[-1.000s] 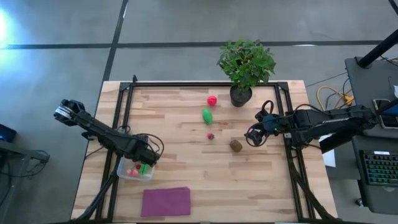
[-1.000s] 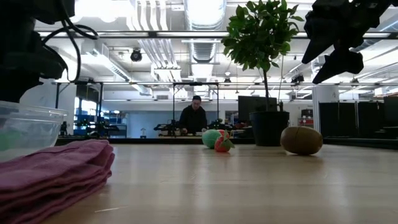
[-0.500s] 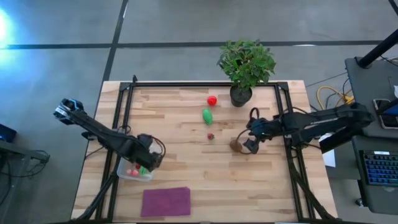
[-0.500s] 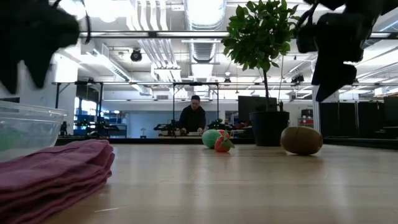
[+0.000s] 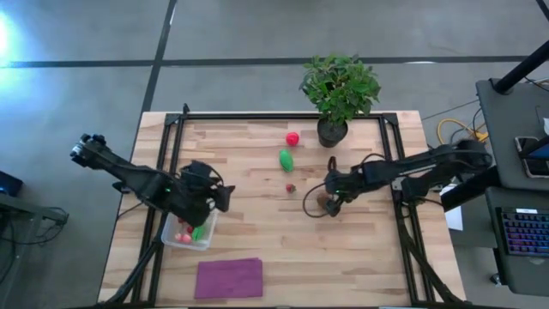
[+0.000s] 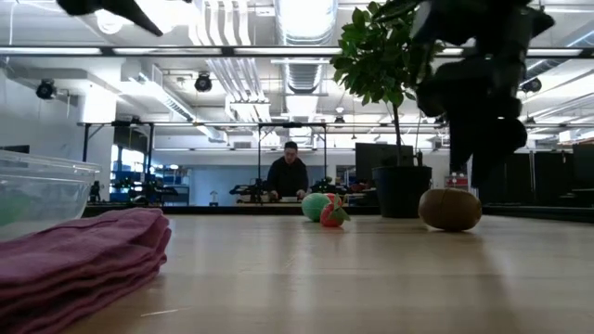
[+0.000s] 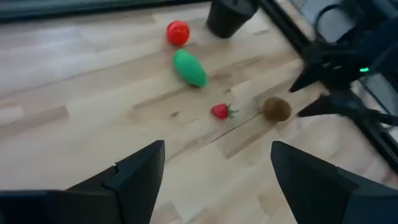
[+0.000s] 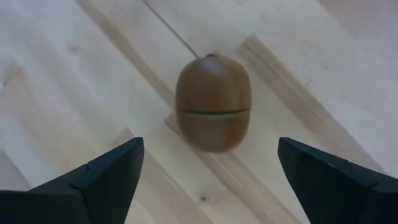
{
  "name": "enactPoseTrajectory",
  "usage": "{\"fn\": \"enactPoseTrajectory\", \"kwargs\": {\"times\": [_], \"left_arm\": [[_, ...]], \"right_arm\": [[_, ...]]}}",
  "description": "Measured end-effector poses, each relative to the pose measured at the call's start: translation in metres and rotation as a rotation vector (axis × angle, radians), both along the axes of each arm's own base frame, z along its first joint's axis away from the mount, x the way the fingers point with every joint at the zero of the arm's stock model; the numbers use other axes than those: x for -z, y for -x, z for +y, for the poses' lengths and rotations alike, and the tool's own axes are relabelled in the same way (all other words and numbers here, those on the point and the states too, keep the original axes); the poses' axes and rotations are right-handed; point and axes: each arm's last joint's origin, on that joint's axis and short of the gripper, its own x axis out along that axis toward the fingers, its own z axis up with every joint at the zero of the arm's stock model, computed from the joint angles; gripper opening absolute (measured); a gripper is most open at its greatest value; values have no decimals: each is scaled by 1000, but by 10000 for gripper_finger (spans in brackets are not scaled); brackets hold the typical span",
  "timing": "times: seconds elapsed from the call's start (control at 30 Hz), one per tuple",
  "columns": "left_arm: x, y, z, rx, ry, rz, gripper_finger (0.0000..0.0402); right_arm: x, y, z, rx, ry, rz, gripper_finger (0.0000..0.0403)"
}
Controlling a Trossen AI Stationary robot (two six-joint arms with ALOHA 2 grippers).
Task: Pick and placing Produce into tupperware
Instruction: Put the brown kiwi into the transparent container
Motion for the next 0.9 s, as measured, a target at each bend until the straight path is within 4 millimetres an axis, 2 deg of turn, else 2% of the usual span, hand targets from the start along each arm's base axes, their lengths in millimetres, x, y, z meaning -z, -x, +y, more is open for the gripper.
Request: {"fn": "enactPoseTrajectory", "kwargs": {"times": [0.1,0.3,0.57,0.7,0.9], "left_arm": [[-11,9,5,15,2,-36,278],[-16,22,11,31,16,-77,278],[-18,25,13,76,-25,-56,278],[-18,24,12,81,-26,-54,278],[-17,24,11,83,-26,-52,278]], "right_arm": [[-2,-14,0,28,23,69,365],[1,-41,2,3,79,239,365],[12,-72,13,-44,81,272,365],[16,-74,14,-47,83,287,365],[26,-66,13,-43,86,330,366]]}}
